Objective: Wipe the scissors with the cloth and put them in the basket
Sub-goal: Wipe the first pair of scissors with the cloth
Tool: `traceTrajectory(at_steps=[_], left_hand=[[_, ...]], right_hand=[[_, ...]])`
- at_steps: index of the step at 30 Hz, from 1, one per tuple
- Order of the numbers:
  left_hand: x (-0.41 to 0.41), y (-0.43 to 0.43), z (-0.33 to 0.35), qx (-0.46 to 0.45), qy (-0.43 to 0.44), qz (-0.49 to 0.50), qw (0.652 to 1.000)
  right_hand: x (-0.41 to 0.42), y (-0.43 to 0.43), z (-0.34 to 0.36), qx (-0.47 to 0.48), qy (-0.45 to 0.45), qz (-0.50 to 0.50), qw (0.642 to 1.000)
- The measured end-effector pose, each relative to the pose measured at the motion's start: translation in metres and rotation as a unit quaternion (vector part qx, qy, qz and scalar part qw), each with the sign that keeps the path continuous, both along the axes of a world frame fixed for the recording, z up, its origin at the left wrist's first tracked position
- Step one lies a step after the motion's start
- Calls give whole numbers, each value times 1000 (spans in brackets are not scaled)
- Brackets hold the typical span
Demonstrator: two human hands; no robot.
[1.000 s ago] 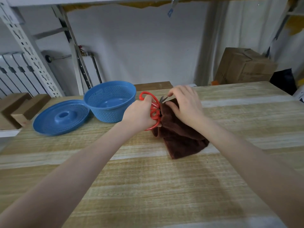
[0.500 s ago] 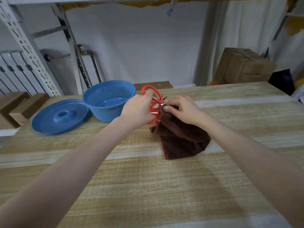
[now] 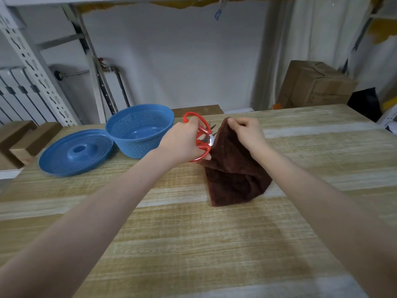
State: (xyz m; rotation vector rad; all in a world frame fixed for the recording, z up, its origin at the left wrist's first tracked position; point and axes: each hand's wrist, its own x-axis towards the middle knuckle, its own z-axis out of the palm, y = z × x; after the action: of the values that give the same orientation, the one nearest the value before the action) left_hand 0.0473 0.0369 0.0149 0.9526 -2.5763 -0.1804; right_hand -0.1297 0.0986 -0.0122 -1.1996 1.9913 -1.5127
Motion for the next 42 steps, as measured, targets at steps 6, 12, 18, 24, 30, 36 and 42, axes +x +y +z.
traceTrajectory(at_steps=[6, 12, 18, 24, 30, 36, 42], left_hand=[[-2, 3, 4, -4, -12, -12, 1000], [1, 4, 2, -2, -4, 0, 1000], [-1, 4, -5, 2, 12, 15, 1000], [0, 3, 1, 17, 45, 3, 999], [-2, 5, 1, 29, 41, 6, 999], [-4, 7, 1, 27, 42, 7, 999], [2, 7, -1, 29, 14, -1, 999]], right_hand=[[10, -2, -5, -74, 132, -61, 987], [24, 7, 0, 4, 117, 52, 992], [22, 10, 21, 116, 100, 161, 975], [23, 12, 30, 112, 24, 157, 981], [17, 12, 30, 87, -26, 141, 986], [21, 7, 31, 91, 53, 125, 987], [10, 18, 29, 126, 98, 200, 967]])
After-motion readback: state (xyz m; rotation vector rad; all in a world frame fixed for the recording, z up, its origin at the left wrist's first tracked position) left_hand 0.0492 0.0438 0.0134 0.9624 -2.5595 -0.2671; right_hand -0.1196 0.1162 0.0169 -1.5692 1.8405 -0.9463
